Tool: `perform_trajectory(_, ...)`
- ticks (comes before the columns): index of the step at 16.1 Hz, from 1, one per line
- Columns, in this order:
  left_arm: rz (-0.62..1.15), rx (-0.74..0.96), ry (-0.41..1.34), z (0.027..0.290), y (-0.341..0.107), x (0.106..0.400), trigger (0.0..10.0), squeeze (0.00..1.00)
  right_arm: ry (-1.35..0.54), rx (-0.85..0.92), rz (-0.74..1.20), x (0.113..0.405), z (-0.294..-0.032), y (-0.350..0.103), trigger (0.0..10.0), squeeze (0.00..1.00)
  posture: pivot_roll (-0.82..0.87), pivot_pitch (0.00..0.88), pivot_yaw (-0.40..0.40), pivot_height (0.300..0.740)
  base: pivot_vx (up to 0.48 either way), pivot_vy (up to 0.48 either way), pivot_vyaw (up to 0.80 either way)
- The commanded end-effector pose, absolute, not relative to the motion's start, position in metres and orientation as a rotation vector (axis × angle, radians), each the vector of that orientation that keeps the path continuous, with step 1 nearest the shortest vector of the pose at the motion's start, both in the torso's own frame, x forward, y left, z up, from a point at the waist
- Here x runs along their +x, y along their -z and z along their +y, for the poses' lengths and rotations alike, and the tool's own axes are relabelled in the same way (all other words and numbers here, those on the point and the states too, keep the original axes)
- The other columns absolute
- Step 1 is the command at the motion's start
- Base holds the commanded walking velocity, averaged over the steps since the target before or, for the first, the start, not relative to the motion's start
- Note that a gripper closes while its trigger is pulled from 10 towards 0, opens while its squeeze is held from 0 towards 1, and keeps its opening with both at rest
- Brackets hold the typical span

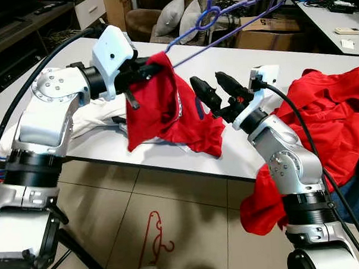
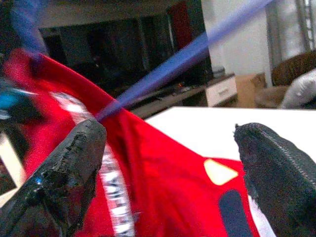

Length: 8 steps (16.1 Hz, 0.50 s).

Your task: Hang hanger

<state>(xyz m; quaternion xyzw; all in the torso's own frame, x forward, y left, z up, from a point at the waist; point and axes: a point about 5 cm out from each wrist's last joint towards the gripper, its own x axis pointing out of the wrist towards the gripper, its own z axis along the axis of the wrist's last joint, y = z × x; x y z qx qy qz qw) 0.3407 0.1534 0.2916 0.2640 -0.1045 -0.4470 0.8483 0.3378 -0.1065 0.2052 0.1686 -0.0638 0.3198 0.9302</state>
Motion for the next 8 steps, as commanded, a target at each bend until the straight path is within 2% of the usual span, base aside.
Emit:
perform_trajectory(1,-0.254,0.544,1.014,0.145,-0.298,0.332,0.0,0.00,-0.629,0.345,-0.127,0.343,-0.106,-0.207,10.0,0.00,0.17,0.000,-0.029,0.740,0.000,0.000,0.00)
perform_trajectory(8,-0.260,0.540,1.052,0.130,-0.301,0.324,0.0,0.00,-0.657,0.331,-0.110,0.353,-0.091,-0.207,10.0,0.00,0.19,0.000,-0.038,0.740,0.000,0.000,0.00)
